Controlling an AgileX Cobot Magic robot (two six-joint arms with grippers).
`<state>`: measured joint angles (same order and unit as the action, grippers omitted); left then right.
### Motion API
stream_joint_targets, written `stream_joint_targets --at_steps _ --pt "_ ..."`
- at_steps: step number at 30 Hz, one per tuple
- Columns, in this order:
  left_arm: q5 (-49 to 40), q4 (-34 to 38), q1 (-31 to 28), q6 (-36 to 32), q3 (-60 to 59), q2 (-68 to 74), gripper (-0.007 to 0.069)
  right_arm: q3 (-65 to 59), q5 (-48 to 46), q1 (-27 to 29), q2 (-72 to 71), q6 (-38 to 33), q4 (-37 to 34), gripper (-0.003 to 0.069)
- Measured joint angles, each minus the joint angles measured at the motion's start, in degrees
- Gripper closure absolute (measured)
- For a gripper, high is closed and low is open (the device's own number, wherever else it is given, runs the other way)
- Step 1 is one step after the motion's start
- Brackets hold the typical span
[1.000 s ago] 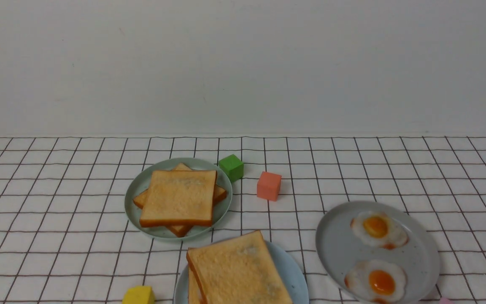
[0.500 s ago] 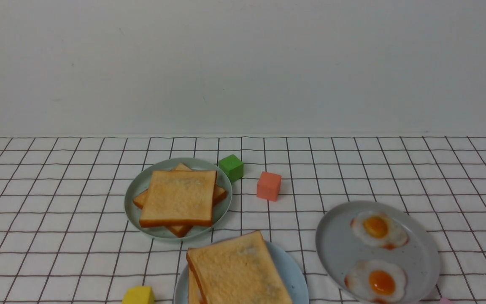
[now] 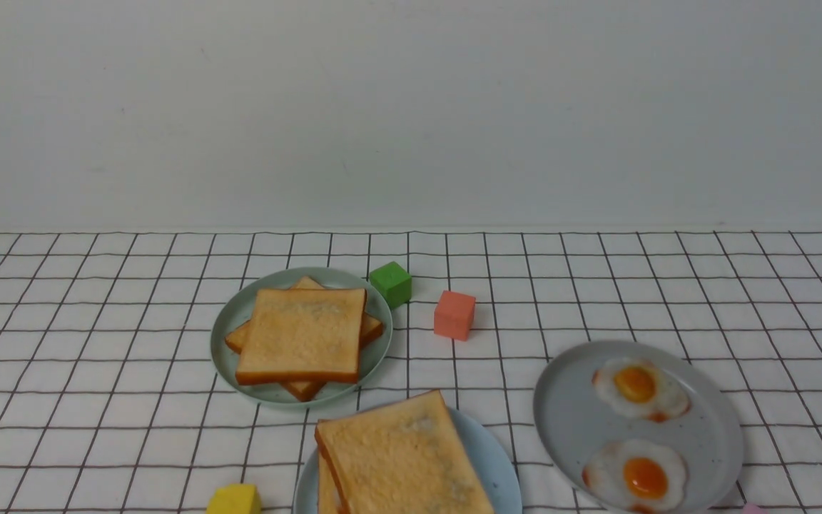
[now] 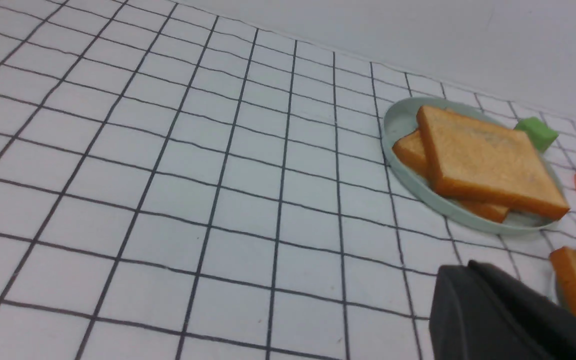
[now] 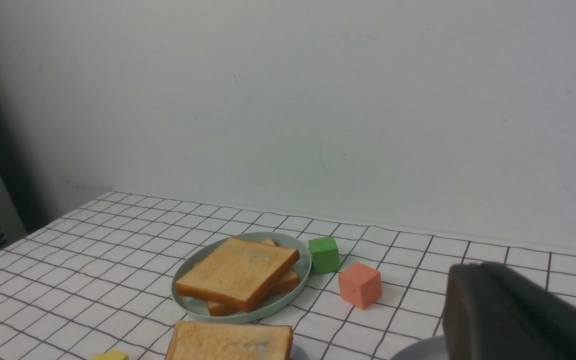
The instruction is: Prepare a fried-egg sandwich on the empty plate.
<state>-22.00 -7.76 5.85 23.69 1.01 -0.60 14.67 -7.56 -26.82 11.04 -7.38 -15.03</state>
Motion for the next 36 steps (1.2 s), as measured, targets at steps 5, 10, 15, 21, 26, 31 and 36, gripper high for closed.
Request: stream_joint_targets --at_steps 5,10,15,21,26,31,36 --pt "-0.7 2.5 -3.0 -4.0 -2.6 0.0 0.0638 -0.1 0.0 0.0 0.0 0.0 0.0 0.0644" --pt "-0.6 2.8 -5.3 -4.5 -2.7 0.0 0.0638 -0.1 0.0 0.0 0.0 0.0 0.0 0.0639" --pt "-0.5 3.0 -5.7 -4.6 -2.7 0.0 0.0637 -0.1 0.0 0.0 0.0 0.0 0.0 0.0634" --pt "-0.5 3.0 -5.7 -4.6 -2.7 0.0 0.0634 -0.1 0.0 0.0 0.0 0.0 0.0 0.0628" --pt "-0.5 3.0 -5.7 -4.6 -2.7 0.0 0.0629 -0.1 0.0 0.0 0.0 0.0 0.0 0.0620" --pt "-0.5 3.0 -5.7 -4.6 -2.7 0.0 0.0624 -0.1 0.0 0.0 -0.2 0.0 0.0 0.0611" --pt "-0.5 3.0 -5.7 -4.6 -2.7 0.0 0.0620 -0.1 0.0 0.8 -3.5 -0.3 0.6 0.0605"
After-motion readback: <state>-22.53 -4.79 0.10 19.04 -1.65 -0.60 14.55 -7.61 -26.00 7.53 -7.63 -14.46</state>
